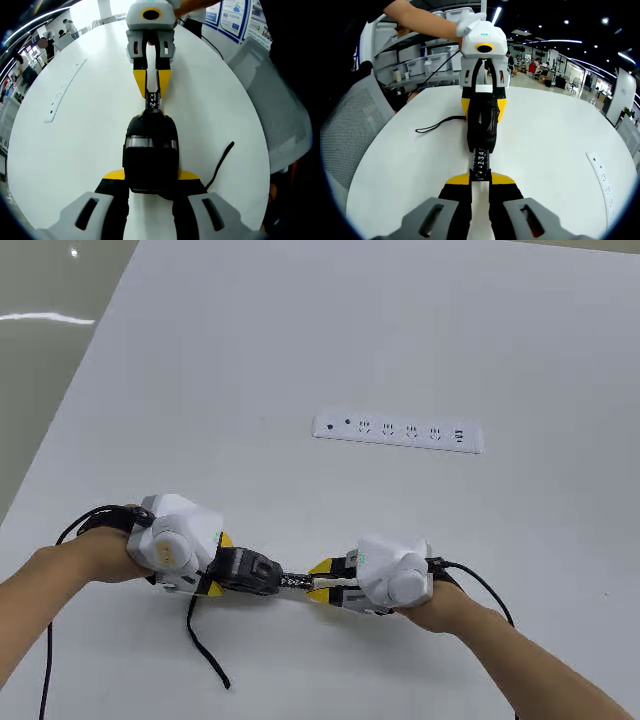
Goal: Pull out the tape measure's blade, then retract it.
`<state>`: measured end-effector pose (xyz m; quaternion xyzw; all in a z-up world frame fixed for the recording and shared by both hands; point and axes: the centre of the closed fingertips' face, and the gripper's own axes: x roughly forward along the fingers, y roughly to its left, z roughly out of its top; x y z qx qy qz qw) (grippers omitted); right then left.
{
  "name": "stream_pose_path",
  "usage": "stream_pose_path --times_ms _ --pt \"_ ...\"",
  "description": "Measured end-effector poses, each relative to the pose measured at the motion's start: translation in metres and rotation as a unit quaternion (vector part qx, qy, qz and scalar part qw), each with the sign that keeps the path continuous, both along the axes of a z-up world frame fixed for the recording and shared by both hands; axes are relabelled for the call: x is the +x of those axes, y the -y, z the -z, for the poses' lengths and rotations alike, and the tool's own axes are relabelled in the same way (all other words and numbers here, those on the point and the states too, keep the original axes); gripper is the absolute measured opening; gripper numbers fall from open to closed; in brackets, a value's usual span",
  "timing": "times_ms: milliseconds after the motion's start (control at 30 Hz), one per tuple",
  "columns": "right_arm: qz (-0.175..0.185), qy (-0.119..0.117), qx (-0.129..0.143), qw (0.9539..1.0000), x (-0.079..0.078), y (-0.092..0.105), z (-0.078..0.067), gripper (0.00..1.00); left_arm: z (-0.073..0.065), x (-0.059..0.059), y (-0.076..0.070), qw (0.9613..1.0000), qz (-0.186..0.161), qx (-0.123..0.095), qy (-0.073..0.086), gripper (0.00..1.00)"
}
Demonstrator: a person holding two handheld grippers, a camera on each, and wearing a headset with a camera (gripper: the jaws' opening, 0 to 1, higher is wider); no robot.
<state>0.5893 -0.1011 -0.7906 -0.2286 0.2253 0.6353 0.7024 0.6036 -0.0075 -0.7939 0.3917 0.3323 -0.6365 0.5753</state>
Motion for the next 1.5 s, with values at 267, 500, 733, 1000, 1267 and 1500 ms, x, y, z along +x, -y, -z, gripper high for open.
stream_pose_path --times_ms 267,500,733,1000,1267,1500 --pt "0.001 -0.001 0.003 1.0000 0.000 0.003 -0.001 0.10 0.000 0.000 -0.001 1.0000 -0.001 0.001 0.000 0.29" --pt "0.000 0.001 0.004 1.0000 -0.001 0.005 -0.002 0.10 0.000 0.000 -0.001 1.0000 -0.001 0.002 0.000 0.29" --pt "-0.001 0.001 0.004 1.0000 -0.001 0.008 -0.003 0.10 0.000 0.001 -0.002 1.0000 -0.002 0.001 -0.001 0.29" --pt "-0.001 -0.001 0.005 1.0000 -0.002 0.011 -0.003 0.10 0.000 0.001 -0.002 1.0000 -0.002 0.003 0.000 0.29" --pt "-0.003 0.001 0.005 1.0000 -0.002 0.013 -0.003 0.10 0.000 0.000 -0.001 1.0000 -0.002 0.003 0.000 0.29" --pt "-0.004 0.001 0.006 1.0000 -0.002 0.015 -0.004 0.10 0.001 0.000 -0.001 1.0000 -0.003 0.003 -0.001 0.29"
